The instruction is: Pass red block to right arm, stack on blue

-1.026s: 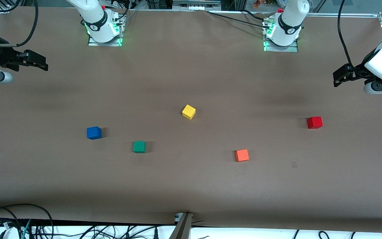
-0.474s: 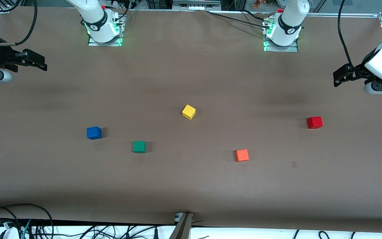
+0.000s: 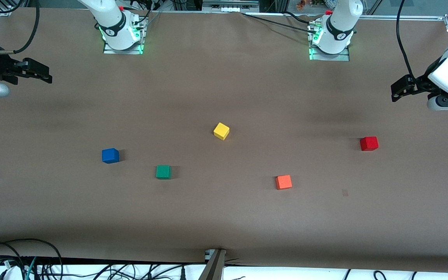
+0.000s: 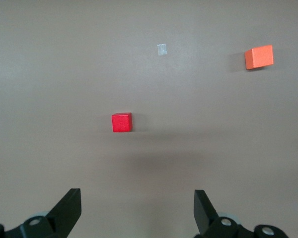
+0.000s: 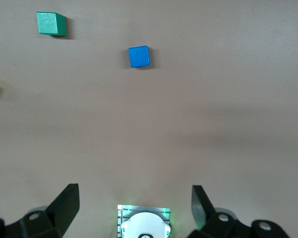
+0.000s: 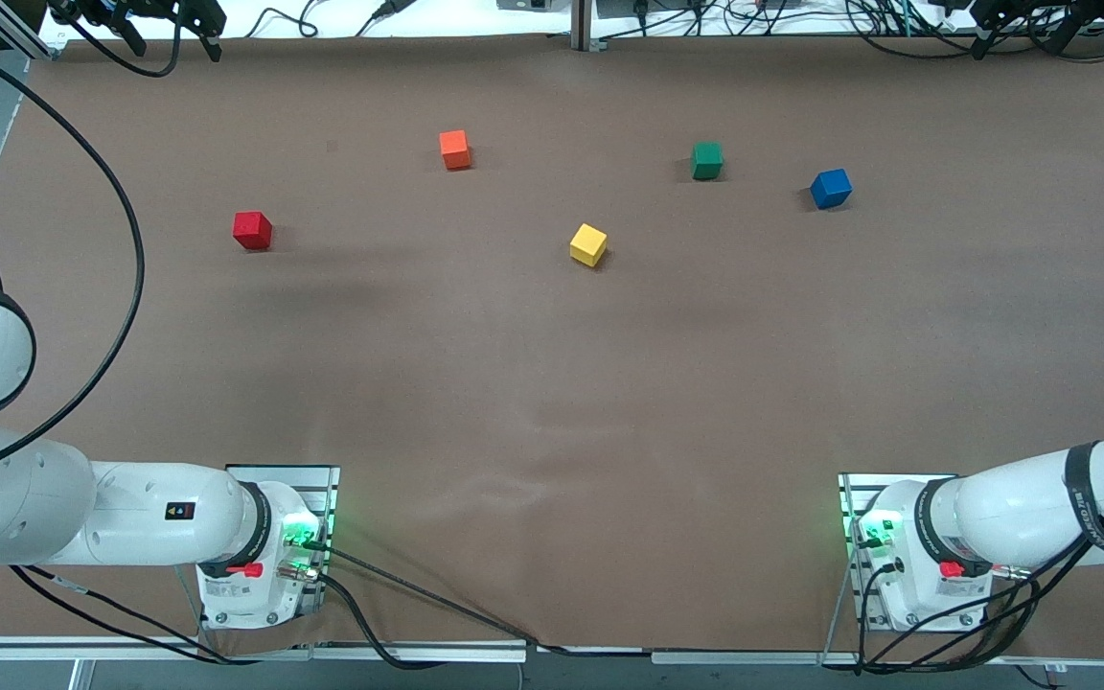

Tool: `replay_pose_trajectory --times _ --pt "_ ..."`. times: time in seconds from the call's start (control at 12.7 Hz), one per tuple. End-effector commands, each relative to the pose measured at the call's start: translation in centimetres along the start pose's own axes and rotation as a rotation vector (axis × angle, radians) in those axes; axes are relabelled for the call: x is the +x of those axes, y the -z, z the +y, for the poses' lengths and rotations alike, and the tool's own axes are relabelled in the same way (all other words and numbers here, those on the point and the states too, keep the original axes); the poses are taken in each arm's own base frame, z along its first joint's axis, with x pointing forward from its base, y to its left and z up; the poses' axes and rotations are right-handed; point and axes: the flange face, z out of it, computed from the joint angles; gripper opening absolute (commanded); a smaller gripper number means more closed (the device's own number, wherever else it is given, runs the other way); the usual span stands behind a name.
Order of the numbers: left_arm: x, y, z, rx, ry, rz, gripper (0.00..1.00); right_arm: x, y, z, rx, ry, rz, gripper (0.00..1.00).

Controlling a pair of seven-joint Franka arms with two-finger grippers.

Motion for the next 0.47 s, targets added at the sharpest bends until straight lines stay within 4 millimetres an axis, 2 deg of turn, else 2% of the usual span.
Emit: replay_pose_trajectory --times 0.0,0.16,0.39 --pt "0.1 0.6 -0.2 -0.013 -0.013 -0.006 1.00 0.1 0.6 0.6 -0.002 0.038 0.012 1.00" --pt "0.1 0.6 -0.2 -0.013 -0.013 -0.006 1.00 0.1 0.6 2.0 0.001 0.043 0.012 1.00" --pt "0.1 0.6 -0.2 -0.013 -0.013 -0.006 1.00 0.2 0.4 2.1 0.003 0.042 0.006 1.00"
